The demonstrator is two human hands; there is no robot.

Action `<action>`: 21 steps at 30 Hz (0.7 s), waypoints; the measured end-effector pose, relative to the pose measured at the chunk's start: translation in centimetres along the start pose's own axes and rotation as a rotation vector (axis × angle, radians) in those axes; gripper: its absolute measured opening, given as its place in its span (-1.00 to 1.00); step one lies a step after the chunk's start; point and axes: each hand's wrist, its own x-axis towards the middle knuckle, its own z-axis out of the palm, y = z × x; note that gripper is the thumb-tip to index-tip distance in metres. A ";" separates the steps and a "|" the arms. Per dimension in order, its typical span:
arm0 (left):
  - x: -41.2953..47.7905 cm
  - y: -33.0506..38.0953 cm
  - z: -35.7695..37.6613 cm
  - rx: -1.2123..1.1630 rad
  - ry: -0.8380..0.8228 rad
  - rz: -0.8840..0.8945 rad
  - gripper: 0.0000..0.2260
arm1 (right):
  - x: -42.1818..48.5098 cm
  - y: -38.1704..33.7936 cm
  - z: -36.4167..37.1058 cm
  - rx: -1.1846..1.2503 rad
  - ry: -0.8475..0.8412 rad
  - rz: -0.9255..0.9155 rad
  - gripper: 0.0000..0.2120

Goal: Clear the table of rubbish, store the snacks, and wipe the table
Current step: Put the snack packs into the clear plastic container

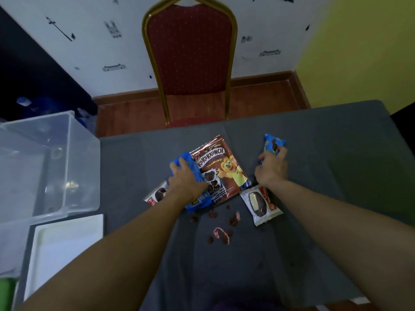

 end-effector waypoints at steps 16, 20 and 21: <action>-3.1 -1.8 -8.4 -0.239 0.228 0.096 -0.02 | -5.2 -7.4 -1.0 0.274 0.043 -0.310 -0.50; -3.8 -4.2 -11.5 -0.282 0.302 0.112 -0.08 | -7.2 -11.2 -0.4 0.301 0.043 -0.435 -0.50; -3.9 -4.9 -12.3 -0.285 0.321 0.120 -0.09 | -7.7 -12.2 -0.2 0.311 0.041 -0.456 -0.50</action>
